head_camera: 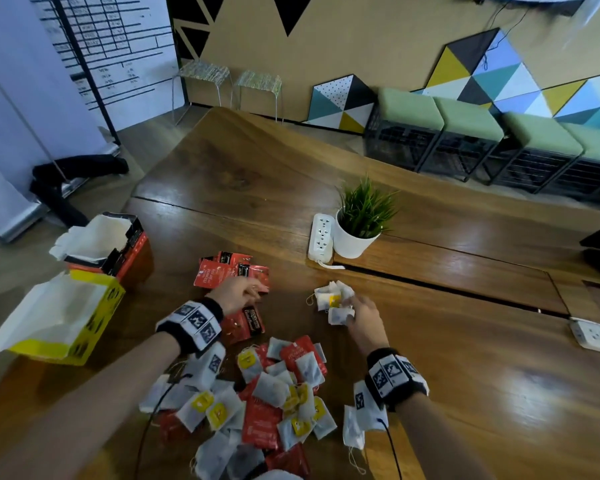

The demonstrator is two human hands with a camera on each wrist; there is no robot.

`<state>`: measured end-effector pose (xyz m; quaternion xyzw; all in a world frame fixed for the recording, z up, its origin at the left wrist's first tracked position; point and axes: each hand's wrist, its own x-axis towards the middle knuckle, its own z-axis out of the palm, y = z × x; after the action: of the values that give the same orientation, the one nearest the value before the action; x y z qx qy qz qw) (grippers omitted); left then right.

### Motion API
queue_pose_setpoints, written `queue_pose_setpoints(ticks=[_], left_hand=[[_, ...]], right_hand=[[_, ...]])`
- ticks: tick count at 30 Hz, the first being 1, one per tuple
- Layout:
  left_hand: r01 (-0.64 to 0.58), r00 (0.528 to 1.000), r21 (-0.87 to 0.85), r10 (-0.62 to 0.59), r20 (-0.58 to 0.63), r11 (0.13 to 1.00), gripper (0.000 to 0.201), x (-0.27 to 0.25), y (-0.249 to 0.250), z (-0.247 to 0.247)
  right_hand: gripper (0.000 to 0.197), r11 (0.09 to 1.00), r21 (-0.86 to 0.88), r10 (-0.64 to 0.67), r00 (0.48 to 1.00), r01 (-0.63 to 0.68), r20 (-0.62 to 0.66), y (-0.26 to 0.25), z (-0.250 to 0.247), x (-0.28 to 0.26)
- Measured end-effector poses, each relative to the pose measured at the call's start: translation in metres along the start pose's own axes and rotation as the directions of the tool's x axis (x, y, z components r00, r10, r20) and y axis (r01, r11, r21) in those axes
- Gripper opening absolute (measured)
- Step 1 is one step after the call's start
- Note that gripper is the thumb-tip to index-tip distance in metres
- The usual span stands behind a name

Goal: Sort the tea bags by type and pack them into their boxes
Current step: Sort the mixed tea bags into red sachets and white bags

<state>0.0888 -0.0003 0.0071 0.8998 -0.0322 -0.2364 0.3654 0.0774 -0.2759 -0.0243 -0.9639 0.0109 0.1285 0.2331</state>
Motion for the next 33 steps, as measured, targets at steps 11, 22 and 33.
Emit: queue_pose_setpoints(ticks=[11, 22, 33], left_hand=[[0.131, 0.985, 0.548, -0.045, -0.167, 0.826, 0.047, -0.017, -0.032, 0.041], [0.158, 0.983, 0.461, -0.094, -0.159, 0.873, 0.044, -0.024, -0.038, 0.042], [0.115, 0.938, -0.175, -0.165, -0.306, 0.978, 0.053, -0.040, -0.010, -0.016]], right_hand=[[0.041, 0.955, -0.197, -0.150, 0.934, 0.222, 0.325, -0.045, 0.041, -0.028], [0.013, 0.994, 0.005, -0.105, 0.962, 0.107, 0.251, -0.034, 0.035, -0.049], [0.015, 0.874, 0.475, -0.102, 0.995, 0.097, -0.014, -0.058, -0.018, -0.047]])
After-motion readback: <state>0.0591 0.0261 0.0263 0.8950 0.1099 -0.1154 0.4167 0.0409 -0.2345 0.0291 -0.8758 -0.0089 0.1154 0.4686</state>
